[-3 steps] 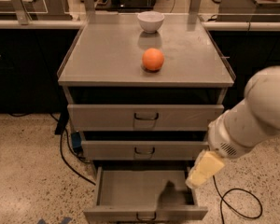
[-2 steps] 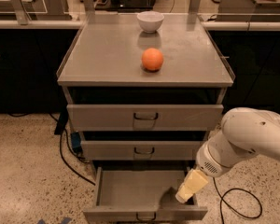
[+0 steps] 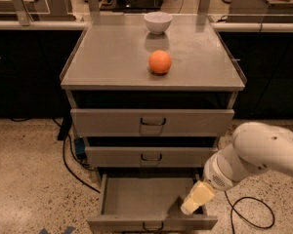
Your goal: Close bottom drawer
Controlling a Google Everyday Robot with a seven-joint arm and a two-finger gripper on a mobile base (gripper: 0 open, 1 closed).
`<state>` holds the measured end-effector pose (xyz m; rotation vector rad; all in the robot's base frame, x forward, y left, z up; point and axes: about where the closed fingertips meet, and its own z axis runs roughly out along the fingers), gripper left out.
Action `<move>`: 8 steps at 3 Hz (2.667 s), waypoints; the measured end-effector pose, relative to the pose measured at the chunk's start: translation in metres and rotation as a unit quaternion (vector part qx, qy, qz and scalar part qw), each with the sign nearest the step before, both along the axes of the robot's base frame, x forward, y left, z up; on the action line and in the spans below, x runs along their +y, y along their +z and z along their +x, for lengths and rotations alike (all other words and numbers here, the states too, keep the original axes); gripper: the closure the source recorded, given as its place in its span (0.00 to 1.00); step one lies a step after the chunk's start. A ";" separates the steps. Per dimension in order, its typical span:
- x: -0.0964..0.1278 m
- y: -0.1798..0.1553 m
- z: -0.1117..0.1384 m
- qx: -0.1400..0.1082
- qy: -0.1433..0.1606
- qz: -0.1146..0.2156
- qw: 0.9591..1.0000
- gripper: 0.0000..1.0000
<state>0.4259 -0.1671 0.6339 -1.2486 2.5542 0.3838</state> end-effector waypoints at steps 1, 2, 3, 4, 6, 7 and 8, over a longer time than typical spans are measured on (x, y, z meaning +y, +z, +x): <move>0.015 -0.074 -0.009 0.018 -0.015 0.053 0.998 0.00; 0.019 -0.092 -0.011 0.031 -0.019 0.063 0.997 0.19; 0.018 -0.089 -0.011 0.029 -0.018 0.062 0.998 0.42; 0.019 -0.090 -0.012 0.026 -0.022 0.069 0.997 0.66; 0.040 -0.191 -0.042 0.058 -0.119 0.113 0.985 1.00; 0.051 -0.223 -0.043 0.062 -0.139 0.134 0.979 1.00; 0.051 -0.224 -0.043 0.062 -0.139 0.134 0.979 1.00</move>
Offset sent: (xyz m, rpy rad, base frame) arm -0.0078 0.0125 -0.0603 0.0882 0.0274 -0.0256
